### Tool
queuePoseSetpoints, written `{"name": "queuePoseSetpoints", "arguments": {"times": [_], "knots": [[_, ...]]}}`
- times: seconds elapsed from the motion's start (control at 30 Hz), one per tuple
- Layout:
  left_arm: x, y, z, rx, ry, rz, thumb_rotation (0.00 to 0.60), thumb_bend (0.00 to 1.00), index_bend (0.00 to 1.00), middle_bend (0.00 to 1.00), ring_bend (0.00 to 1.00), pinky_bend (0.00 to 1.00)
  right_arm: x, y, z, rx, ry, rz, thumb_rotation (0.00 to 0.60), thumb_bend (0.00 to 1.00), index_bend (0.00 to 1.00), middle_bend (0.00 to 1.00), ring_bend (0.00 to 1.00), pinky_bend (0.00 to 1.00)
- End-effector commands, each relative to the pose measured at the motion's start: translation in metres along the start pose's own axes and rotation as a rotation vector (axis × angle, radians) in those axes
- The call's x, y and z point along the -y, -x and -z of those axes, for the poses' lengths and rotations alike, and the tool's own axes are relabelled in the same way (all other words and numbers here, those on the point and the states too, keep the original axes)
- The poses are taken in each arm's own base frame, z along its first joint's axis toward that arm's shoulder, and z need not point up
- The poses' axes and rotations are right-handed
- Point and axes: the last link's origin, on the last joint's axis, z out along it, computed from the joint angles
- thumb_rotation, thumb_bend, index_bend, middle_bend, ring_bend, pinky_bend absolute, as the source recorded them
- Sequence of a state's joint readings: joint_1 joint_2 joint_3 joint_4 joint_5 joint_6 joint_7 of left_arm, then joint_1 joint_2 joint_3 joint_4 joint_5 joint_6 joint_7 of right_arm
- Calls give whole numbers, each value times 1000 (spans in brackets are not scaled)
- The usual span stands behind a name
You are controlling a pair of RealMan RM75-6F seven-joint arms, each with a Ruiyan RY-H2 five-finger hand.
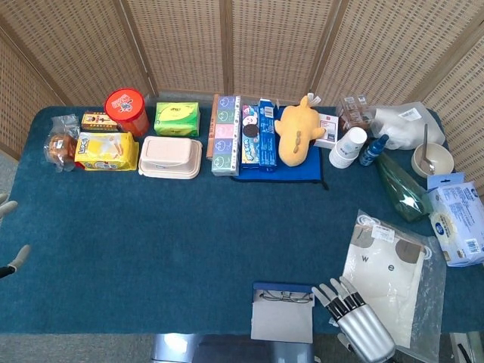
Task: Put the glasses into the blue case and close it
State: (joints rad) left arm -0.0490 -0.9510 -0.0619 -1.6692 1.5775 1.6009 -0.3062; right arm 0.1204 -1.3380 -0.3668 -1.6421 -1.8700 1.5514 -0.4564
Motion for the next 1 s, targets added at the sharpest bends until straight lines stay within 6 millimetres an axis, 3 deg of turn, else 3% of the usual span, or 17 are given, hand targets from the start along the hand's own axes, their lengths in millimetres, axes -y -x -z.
{"name": "queuePoseSetpoints", "arguments": {"times": [0.03,0.37,0.57,1.0], "knots": [[1,-1,2,1,4,0,585,292,138,99,8,0,6,6,4,-17,0,-9,592,160,0,118,6,95],[2,-3,9,4,12,0,580,293,138,100,8,0,17,18,13,-56,8,-1,600,159,0,116,5,87],[7,-7,19,-4,10,0,589,294,138,99,8,0,35,36,10,-81,-32,-1,600,154,0,106,3,73],[15,-10,31,-16,7,6,585,295,138,100,8,0,51,52,6,-94,-54,-55,600,155,0,92,0,72]]}}
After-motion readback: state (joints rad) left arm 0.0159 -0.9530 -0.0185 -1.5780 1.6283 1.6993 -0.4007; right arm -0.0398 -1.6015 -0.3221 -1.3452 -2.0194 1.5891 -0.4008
